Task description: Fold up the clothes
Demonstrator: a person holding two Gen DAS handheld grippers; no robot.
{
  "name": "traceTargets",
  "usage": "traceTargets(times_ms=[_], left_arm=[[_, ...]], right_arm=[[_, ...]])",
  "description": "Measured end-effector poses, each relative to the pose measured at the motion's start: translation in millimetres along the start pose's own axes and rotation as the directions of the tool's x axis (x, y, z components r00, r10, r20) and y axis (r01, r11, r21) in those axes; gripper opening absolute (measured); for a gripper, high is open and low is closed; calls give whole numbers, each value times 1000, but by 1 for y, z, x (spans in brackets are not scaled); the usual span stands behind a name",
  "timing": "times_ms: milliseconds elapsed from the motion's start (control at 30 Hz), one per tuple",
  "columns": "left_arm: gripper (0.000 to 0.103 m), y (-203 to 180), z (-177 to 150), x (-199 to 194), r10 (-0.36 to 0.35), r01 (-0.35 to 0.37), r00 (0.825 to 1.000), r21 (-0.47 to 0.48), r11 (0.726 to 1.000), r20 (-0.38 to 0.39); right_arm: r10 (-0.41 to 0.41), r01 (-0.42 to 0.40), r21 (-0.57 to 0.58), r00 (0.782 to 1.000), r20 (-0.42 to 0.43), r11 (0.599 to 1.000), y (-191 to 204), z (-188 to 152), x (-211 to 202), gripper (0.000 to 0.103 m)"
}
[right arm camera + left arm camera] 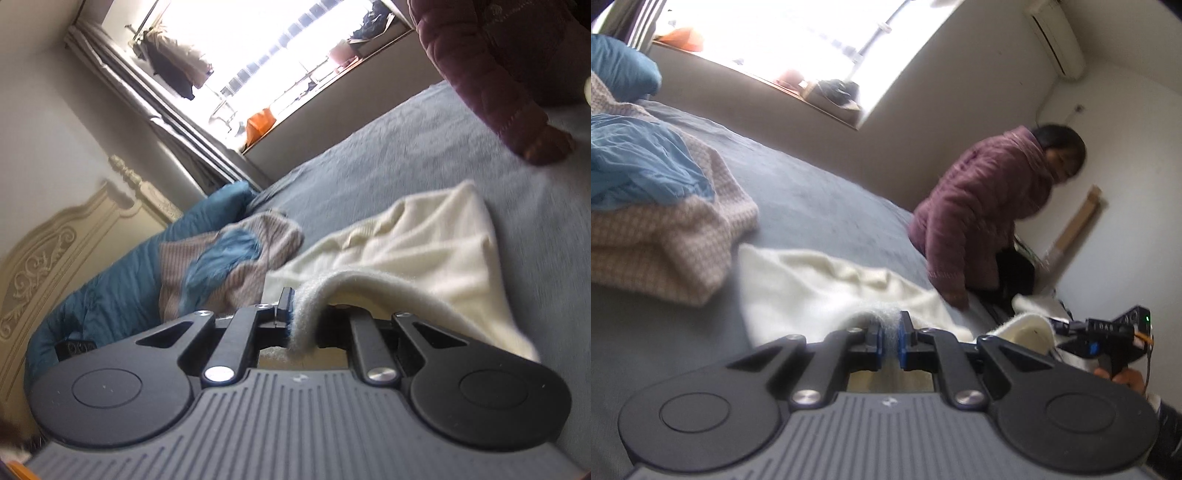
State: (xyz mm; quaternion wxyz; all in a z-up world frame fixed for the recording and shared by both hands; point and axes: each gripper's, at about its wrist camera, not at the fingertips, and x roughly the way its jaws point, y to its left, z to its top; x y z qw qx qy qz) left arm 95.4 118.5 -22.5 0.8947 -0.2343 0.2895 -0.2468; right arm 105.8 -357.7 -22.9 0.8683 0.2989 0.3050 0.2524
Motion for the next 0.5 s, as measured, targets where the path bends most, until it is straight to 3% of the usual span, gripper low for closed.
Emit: traceTargets(times_ms=[333,500], left_arm=[[9,51,58,92,52,-50,999,-124,991,15],[8,81,52,139,129,-136,990,-153,979,-58]], right_arm=[[-52,51,15,998,19,999,-38,72,88,8],[-106,107,79,994,-16,991,-79,77,144,8]])
